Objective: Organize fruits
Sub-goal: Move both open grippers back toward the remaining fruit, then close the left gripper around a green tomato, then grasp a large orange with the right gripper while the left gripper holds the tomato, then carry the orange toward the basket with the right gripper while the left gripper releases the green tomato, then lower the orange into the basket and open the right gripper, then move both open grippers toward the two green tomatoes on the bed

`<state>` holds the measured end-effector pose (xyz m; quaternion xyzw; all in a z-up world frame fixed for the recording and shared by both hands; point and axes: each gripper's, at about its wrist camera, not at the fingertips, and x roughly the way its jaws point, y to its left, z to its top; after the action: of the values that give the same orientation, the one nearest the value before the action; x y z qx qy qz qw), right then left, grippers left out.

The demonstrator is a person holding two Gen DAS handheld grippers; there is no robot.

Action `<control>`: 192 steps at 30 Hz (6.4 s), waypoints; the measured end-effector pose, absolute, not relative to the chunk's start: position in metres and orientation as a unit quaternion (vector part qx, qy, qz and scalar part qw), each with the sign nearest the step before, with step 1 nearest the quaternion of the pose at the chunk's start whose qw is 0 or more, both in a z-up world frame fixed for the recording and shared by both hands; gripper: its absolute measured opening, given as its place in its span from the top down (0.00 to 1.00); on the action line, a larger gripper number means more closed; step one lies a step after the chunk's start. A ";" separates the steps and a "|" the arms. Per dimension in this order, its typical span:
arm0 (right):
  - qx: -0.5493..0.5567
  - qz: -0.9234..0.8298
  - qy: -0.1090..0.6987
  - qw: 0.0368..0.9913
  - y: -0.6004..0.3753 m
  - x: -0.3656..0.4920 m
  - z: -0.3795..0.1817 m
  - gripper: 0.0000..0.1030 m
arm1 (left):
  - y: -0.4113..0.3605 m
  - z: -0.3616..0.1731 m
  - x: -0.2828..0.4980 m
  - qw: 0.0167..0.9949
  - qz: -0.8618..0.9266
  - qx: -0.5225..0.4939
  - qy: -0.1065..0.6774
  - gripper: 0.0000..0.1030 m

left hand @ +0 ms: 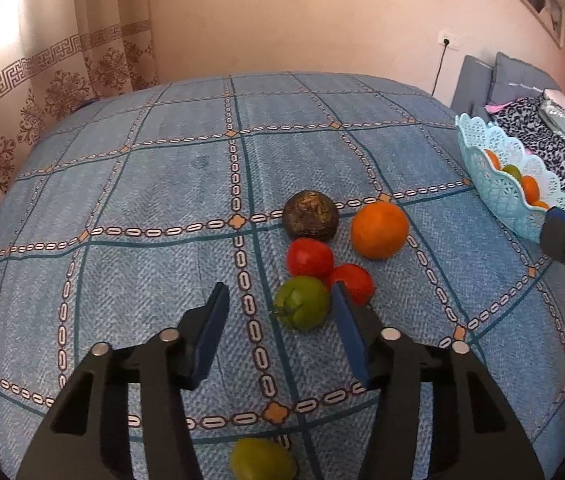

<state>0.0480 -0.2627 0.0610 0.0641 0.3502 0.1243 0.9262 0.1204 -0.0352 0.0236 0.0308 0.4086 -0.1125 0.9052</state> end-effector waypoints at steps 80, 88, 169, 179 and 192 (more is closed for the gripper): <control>0.102 0.157 0.360 0.914 -0.248 0.097 0.085 0.62 | -0.023 0.084 0.089 0.932 -0.114 -0.023 0.344 0.72; 0.121 0.122 0.332 0.927 -0.295 0.075 0.100 0.62 | -0.046 0.108 0.081 0.939 -0.129 -0.002 0.319 0.72; 0.174 0.063 0.365 0.912 -0.347 0.070 0.058 0.48 | -0.001 0.021 0.005 0.890 -0.129 0.102 0.426 0.40; 0.170 0.074 0.362 0.914 -0.339 0.066 0.060 0.48 | 0.014 0.027 0.002 0.892 -0.132 0.073 0.426 0.40; 0.133 0.132 0.364 0.912 -0.292 0.052 0.063 0.48 | 0.022 0.027 0.003 0.894 -0.151 0.074 0.416 0.44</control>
<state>0.0520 -0.2919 0.0628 0.1328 0.3640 0.1323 0.9123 0.0033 0.0216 0.0266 0.0741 0.4156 -0.1510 0.8939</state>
